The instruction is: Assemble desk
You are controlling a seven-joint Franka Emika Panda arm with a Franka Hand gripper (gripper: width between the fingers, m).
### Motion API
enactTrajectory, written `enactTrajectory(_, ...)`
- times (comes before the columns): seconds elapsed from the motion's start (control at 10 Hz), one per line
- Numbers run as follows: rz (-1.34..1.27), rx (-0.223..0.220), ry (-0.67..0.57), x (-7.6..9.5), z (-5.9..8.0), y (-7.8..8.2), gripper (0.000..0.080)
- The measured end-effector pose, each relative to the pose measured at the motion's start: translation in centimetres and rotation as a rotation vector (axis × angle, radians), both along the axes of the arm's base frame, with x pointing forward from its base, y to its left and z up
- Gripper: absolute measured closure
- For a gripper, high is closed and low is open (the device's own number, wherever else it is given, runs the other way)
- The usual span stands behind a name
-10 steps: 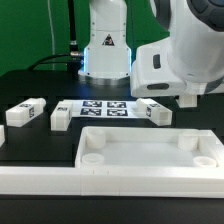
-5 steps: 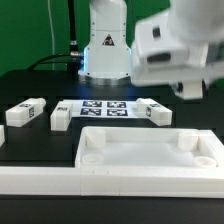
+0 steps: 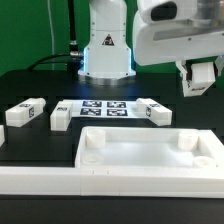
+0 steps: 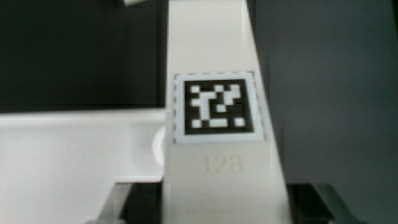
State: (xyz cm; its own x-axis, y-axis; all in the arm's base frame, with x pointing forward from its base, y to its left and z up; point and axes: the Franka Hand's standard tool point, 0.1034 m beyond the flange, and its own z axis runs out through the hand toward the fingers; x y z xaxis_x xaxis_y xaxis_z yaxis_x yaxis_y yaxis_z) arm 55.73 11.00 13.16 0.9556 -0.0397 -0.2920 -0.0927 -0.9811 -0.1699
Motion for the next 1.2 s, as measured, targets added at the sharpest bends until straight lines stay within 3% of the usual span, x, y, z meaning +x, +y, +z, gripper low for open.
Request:
enactTrajectory(0.2,0.010,-0.006,-0.153,1.5,0.4,-0.6,0.0509)
enactTrajectory(0.5,-0.011,-0.014,-0.344,4.7,2.9,-1.1,0.0509)
enactTrajectory(0.9,-0.046,-0.050,-0.643,5.4,2.4,-1.4,0.0509)
enactTrajectory(1.1,-0.014,-0.073,-0.799,7.0,2.8,-2.3,0.0509)
enactTrajectory(1.2,0.003,-0.073,-0.784,7.1,2.8,-2.4,0.0509)
